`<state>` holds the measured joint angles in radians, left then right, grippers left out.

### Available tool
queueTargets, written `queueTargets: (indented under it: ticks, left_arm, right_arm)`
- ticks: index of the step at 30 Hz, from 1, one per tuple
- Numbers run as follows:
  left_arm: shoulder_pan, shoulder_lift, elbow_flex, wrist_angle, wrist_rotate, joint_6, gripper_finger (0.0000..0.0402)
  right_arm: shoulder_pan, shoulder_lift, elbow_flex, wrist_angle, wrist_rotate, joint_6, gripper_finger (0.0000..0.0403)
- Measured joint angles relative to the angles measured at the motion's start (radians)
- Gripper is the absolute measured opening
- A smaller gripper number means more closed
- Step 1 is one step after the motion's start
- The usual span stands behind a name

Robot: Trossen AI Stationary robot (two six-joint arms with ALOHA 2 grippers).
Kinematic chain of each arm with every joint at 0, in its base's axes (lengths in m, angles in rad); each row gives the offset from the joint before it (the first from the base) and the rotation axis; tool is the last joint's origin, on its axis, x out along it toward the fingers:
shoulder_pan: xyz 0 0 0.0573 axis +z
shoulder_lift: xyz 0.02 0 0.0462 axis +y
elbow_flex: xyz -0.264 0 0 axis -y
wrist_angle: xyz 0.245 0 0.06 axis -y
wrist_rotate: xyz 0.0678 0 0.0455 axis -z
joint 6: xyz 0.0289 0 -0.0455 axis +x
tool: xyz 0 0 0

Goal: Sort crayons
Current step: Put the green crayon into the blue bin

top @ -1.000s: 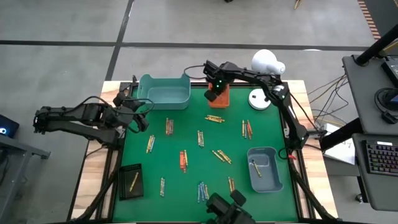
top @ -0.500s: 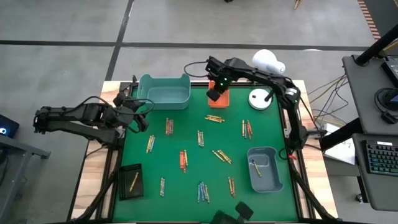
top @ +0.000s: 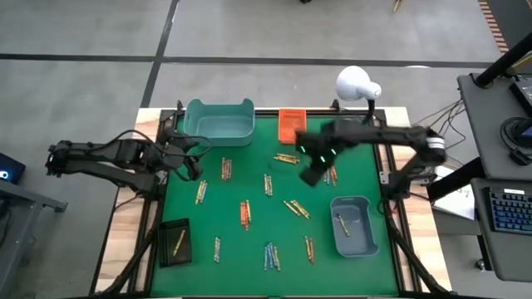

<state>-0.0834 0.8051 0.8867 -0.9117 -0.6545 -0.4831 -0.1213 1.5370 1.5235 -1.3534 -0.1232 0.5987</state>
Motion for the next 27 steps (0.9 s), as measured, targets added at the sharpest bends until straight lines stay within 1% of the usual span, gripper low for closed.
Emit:
queueTargets:
  ticks: [4,8,10,14,17,20,23,27]
  left_arm:
    - [-0.020,0.015,0.000,0.026,0.001,-0.001,0.0162]
    - [-0.036,0.027,0.000,0.055,0.002,0.001,0.0162]
    - [-0.040,0.034,0.000,0.058,0.001,0.002,0.0162]
    - [-0.041,0.045,0.000,0.063,0.001,0.002,0.0162]
    - [-0.041,0.052,0.000,0.068,0.001,0.003,0.0162]
    - [-0.041,0.056,0.000,0.069,0.001,0.003,0.0162]
    - [-0.041,0.056,0.000,0.070,0.001,0.003,0.0162]
    - [-0.041,0.057,0.000,0.071,0.001,0.003,0.0162]
  right_arm:
    - [0.138,-0.119,-0.206,0.004,-0.032,0.288,0.0008]
    - [0.279,-0.224,-0.374,0.019,-0.069,0.565,0.0008]
    - [0.341,-0.272,-0.444,0.062,-0.071,0.679,0.0009]
    - [0.437,-0.351,-0.555,0.181,-0.060,0.845,0.0009]
    - [0.480,-0.385,-0.611,0.268,-0.061,0.910,0.0010]
    - [0.502,-0.396,-0.636,0.315,-0.061,0.946,0.0019]
    - [0.508,-0.395,-0.643,0.319,-0.061,0.949,0.0039]
    - [0.508,-0.390,-0.641,0.319,-0.061,0.946,0.0078]
